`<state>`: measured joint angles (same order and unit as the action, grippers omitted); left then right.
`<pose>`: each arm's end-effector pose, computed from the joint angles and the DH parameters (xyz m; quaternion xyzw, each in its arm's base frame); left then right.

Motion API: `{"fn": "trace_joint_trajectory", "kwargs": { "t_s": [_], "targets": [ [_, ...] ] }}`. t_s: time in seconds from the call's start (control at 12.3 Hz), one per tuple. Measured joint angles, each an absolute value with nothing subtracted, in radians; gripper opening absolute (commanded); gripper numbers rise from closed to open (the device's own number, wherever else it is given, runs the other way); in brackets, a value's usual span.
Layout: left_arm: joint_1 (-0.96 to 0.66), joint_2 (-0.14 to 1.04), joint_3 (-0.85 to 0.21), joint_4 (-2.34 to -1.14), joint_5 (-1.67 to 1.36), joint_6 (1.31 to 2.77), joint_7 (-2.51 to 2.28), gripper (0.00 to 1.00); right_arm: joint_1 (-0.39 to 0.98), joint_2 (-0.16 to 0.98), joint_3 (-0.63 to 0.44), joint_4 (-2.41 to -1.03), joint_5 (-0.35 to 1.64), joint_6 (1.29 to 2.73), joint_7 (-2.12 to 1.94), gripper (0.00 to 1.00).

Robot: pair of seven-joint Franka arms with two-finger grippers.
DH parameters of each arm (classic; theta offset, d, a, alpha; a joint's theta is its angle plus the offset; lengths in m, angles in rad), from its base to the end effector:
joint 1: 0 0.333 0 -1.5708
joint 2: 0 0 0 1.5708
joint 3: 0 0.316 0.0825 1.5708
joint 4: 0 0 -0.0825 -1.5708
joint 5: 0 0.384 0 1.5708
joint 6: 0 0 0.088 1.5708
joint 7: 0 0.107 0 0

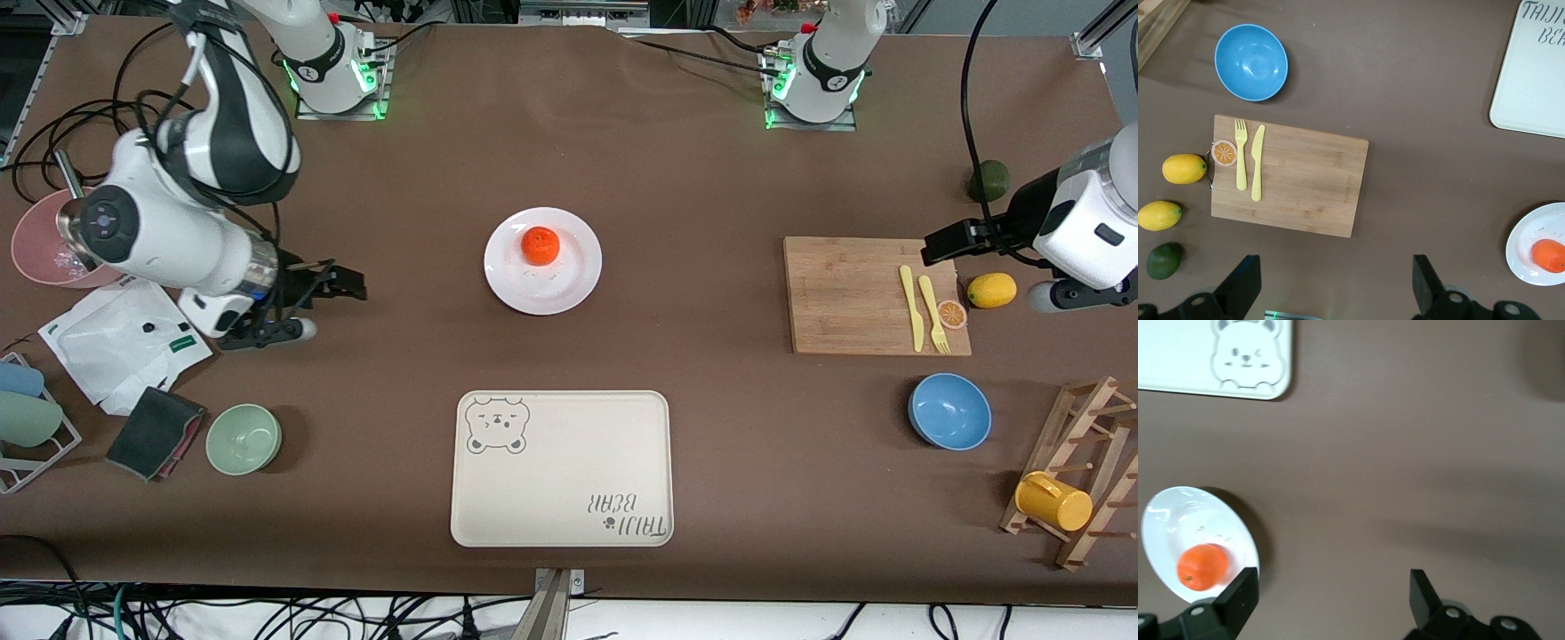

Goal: Place orange and plate with both arms
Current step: 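Move the right gripper to the plate rim and grip it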

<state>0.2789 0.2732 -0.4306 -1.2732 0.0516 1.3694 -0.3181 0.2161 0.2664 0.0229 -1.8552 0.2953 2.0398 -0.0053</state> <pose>0.6074 -0.0473 0.5984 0.9926 0.0887 -0.0815 0.0126 0.5923 0.1602 0.3738 -0.9893 -0.0488 0.0556 0.1258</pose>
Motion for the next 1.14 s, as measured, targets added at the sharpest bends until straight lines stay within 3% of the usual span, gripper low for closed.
{"fn": "trace_joint_trajectory", "kwargs": {
  "t_s": [0.24,0.57,0.81,1.14],
  "targets": [
    [0.253,0.241,-0.377,-1.309,0.022,1.421,-0.318,1.00,0.218,0.265,0.077,-1.977,0.483,2.198,-0.006,1.00],
    [-0.024,0.117,-0.044,-1.466,-0.061,1.514,-0.239,1.00,0.219,0.267,0.116,-2.110,0.776,2.331,-0.145,1.00],
    [-0.042,0.030,-0.001,-1.603,-0.080,1.575,-0.203,1.00,0.219,0.269,0.174,-2.200,0.927,2.433,-0.227,1.00],
    [-0.042,0.008,0.000,-1.629,-0.080,1.589,-0.201,1.00,0.221,0.269,0.245,-2.284,1.099,2.514,-0.359,1.00]
  ]
}}
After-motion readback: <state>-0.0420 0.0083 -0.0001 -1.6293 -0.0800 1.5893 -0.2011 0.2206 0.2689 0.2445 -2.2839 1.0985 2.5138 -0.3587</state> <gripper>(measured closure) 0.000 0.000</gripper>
